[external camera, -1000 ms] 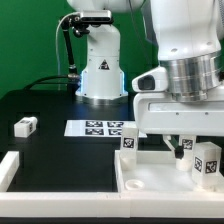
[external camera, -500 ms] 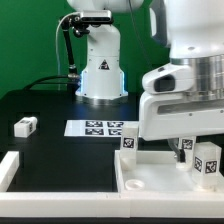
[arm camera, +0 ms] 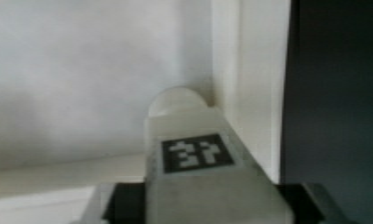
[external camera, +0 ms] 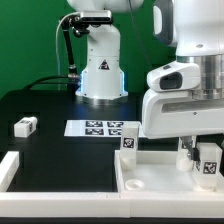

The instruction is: Assemble square table

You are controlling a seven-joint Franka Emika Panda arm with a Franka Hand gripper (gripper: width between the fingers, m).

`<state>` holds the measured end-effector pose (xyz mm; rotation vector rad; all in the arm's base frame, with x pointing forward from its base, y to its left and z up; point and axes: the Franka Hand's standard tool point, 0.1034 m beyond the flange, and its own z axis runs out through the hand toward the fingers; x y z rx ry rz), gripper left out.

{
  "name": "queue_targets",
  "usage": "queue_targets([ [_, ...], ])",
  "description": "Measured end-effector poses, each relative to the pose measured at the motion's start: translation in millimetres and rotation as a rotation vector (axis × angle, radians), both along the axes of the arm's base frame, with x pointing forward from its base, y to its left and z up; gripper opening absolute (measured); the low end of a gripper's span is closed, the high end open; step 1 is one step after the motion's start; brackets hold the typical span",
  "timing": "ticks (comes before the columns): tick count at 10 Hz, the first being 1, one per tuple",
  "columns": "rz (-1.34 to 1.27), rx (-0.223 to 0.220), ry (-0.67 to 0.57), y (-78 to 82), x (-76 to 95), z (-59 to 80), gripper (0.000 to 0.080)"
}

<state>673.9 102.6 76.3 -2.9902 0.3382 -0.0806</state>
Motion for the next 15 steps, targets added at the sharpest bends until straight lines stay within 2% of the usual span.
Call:
queue_targets([
  [3, -0.463, 0.021, 0.058, 2.0, -0.4, -0.1, 0.0294],
  [4, -0.711, 0.053, 0.097, 5.6, -0.2, -2.5, 0.0294],
  [5, -0.967, 0.103, 0.148, 5.7, 3.1, -3.0, 0.0294],
  [6, -1.081, 0.137, 0.175, 3.0, 4.3, -2.8, 0.0294],
  [7, -1.176, 0.15, 0.196, 2.0, 5.0, -1.9, 0.0294],
  [9, -1.162, 0.147, 0.194, 2.9, 4.3, -3.1, 0.0312],
  [10, -1.037, 0.134, 0.163, 1.1, 4.3, -4.3, 0.0312],
  [11, -0.85, 0.116, 0.108, -2.2, 4.3, -7.6, 0.0496],
  [12, -0.674, 0.095, 0.078, -2.4, 3.6, -8.2, 0.0496],
  [13, -0.593, 0.082, 0.065, 2.2, 3.2, -6.7, 0.0616],
  [15, -0.47, 0.07, 0.049, -0.9, 2.9, -8.7, 0.0639],
])
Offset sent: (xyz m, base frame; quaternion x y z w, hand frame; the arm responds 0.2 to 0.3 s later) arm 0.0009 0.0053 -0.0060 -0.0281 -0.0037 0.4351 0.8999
